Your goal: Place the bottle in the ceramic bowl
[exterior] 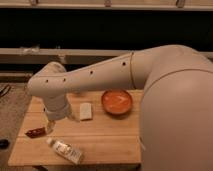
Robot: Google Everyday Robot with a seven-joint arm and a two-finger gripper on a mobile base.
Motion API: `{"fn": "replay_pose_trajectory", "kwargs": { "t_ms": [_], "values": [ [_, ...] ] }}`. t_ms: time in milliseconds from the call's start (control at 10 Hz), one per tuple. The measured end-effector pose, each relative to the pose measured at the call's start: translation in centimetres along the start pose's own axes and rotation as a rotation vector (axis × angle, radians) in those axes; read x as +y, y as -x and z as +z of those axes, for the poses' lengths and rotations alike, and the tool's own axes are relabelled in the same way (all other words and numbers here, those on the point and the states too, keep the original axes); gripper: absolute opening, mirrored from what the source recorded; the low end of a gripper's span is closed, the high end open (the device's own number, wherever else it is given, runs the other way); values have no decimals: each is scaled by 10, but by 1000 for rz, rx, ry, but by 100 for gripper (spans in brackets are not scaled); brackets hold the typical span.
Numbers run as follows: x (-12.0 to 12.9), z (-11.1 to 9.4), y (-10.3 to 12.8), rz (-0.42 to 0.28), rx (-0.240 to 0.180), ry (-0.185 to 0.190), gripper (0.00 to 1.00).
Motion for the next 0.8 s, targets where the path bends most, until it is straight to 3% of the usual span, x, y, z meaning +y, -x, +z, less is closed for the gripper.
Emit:
{"fn": "replay_pose_trajectory", "kwargs": {
  "t_ms": [200, 400, 500, 800],
  "values": [
    [-13, 21, 9, -7, -16, -74, 80],
    [-12, 34, 27, -33, -74, -133, 80],
    [-7, 39, 34, -48, -93, -143, 80],
    [9, 49, 44, -76, -113, -115, 80]
  ]
}}
